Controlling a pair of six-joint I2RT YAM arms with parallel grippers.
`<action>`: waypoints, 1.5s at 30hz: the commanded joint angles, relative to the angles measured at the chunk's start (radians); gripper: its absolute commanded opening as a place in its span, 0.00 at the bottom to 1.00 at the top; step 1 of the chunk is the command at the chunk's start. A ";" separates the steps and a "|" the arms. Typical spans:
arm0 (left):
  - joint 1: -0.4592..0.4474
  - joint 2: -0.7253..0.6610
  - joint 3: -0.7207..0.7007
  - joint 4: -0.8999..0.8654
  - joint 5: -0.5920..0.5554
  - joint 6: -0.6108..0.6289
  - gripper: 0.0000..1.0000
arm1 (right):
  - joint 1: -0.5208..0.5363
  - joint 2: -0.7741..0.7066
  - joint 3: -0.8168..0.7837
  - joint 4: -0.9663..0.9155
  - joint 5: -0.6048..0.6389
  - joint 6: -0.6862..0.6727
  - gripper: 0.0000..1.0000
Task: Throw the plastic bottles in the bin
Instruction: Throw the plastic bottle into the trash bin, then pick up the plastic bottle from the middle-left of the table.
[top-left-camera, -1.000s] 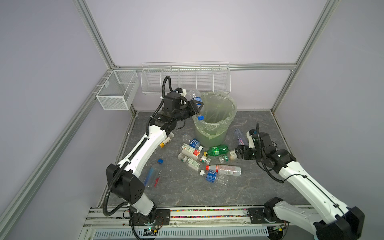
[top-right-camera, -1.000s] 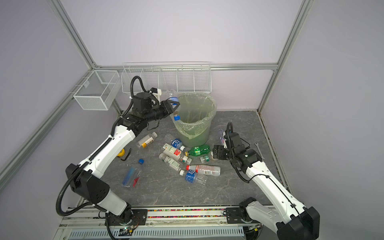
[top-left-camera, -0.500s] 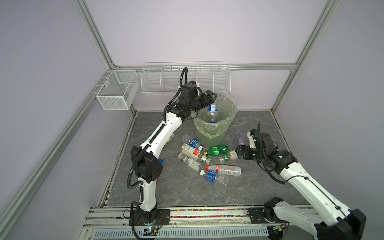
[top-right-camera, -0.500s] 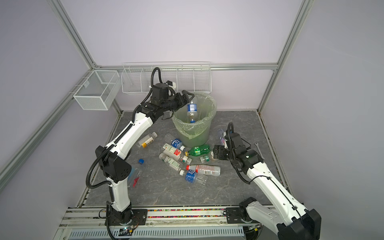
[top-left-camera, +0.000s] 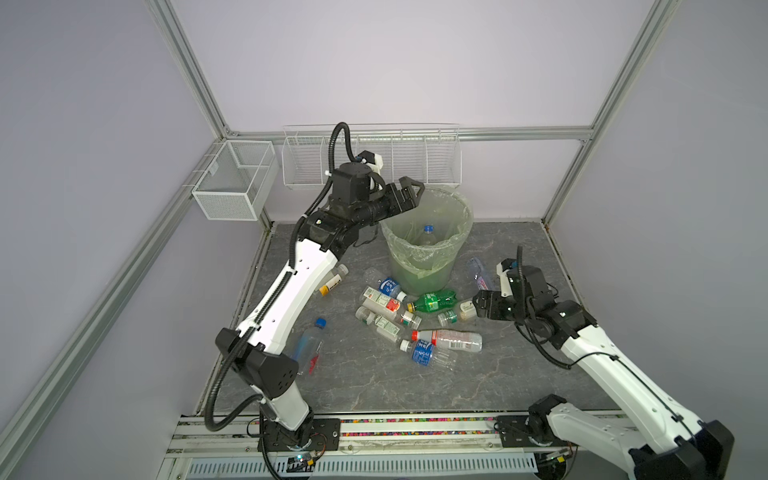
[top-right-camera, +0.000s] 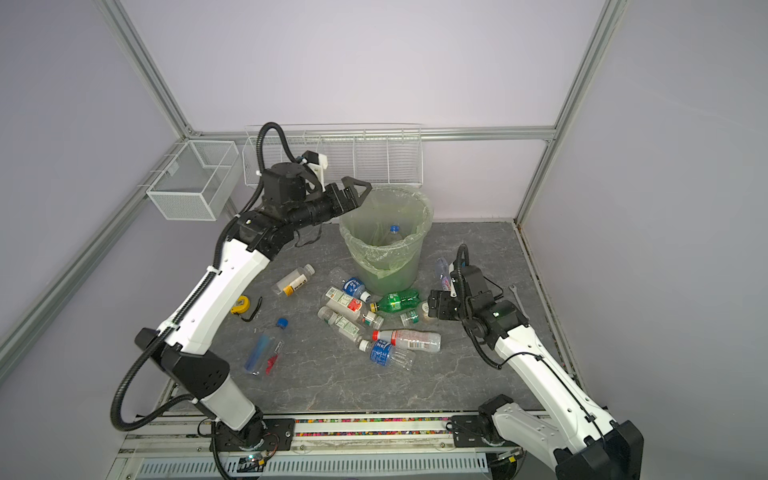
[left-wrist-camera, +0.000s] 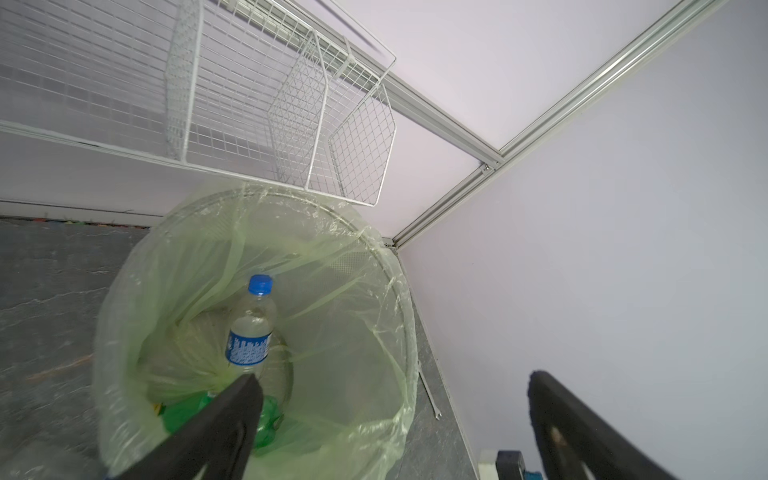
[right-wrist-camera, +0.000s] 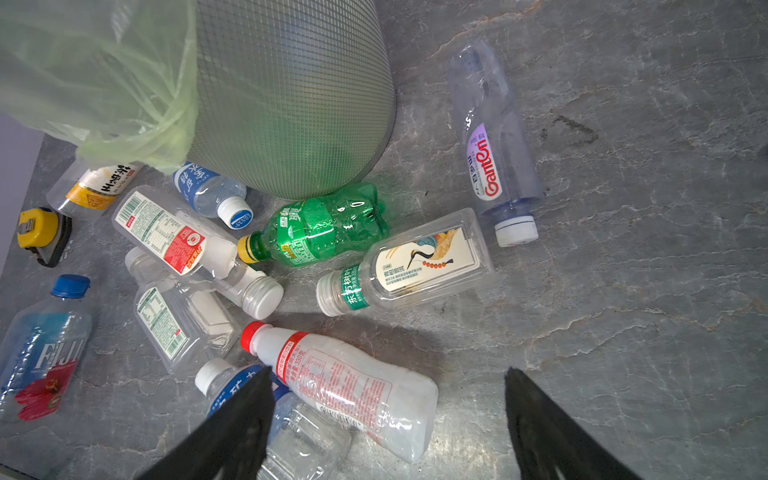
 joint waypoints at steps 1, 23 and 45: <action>0.000 -0.082 -0.098 -0.035 -0.090 0.070 0.99 | -0.004 -0.008 -0.006 -0.001 0.006 -0.010 0.88; 0.164 -0.440 -0.753 -0.170 -0.253 0.195 1.00 | -0.006 -0.044 -0.051 0.027 -0.035 -0.012 0.88; 0.288 -0.469 -1.116 -0.178 -0.337 -0.015 1.00 | -0.005 -0.042 -0.122 0.063 -0.032 -0.005 0.88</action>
